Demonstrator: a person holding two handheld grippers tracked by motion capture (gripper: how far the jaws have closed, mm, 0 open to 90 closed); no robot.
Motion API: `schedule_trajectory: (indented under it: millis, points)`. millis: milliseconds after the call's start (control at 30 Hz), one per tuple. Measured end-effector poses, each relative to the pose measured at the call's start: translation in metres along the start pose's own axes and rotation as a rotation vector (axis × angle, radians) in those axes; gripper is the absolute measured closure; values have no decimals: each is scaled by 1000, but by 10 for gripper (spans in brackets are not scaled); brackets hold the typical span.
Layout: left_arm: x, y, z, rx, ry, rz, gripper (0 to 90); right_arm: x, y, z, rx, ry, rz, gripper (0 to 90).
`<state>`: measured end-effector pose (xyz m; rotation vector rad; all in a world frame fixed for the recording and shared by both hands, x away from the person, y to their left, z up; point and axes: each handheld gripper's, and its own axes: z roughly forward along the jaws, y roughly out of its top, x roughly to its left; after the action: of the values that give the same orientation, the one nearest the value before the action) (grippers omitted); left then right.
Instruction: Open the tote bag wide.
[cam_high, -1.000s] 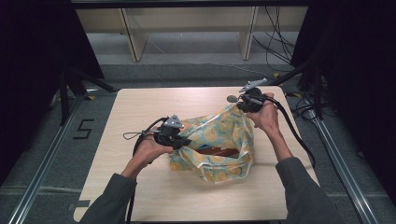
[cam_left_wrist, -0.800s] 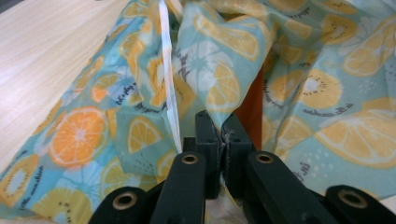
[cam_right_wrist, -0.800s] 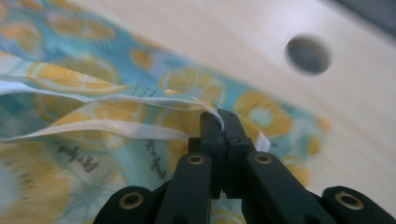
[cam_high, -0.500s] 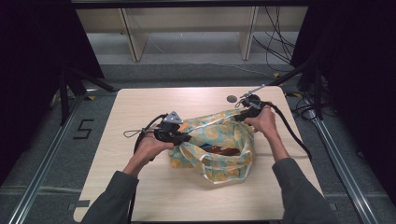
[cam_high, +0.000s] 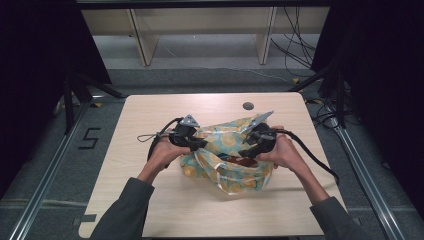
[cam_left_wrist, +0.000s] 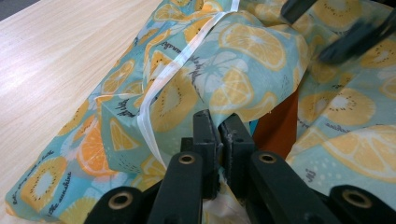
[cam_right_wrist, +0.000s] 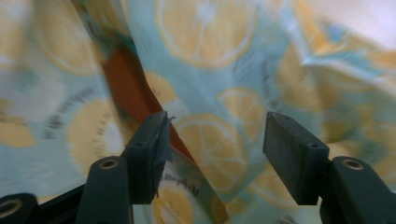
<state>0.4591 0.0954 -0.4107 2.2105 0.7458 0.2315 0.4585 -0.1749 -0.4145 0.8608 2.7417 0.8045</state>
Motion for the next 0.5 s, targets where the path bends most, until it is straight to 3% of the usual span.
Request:
schedule_trajectory:
  millis: [33, 67, 133, 200, 233, 267, 300, 367, 433, 500]
  points:
    - [0, 0, 0, 1, -2, -1, 853, 0, 1, 8, 19, -7, -29, 389]
    - [-1, 0, 0, 3, -2, -4, 851, 1, 1, 14, 37, -10, -17, 390]
    - [0, 1, -2, 13, -3, 19, 846, 0, 2, 21, 65, -26, -38, 463]
    - [-1, 1, -2, 10, -10, 18, 842, -2, 4, 22, 62, -59, -65, 767]
    - [-2, 1, -2, 8, -6, 13, 839, -5, 5, 21, 29, -62, -72, 871]
    - [-3, 1, -1, 9, -11, 16, 834, -7, 7, 17, 18, -65, -49, 900]
    - [-4, 1, -2, 20, -12, 27, 832, -13, 9, 15, -15, -93, -71, 900]
    - [-5, 1, -2, 26, -16, 45, 826, -22, 14, 9, -50, -138, -21, 900]
    - [-7, 0, -3, 20, -18, 29, 825, -35, 19, 4, -90, -161, 2, 900]
    - [-5, 0, -4, 23, -15, 38, 827, -42, 23, 2, -108, -137, 45, 900]
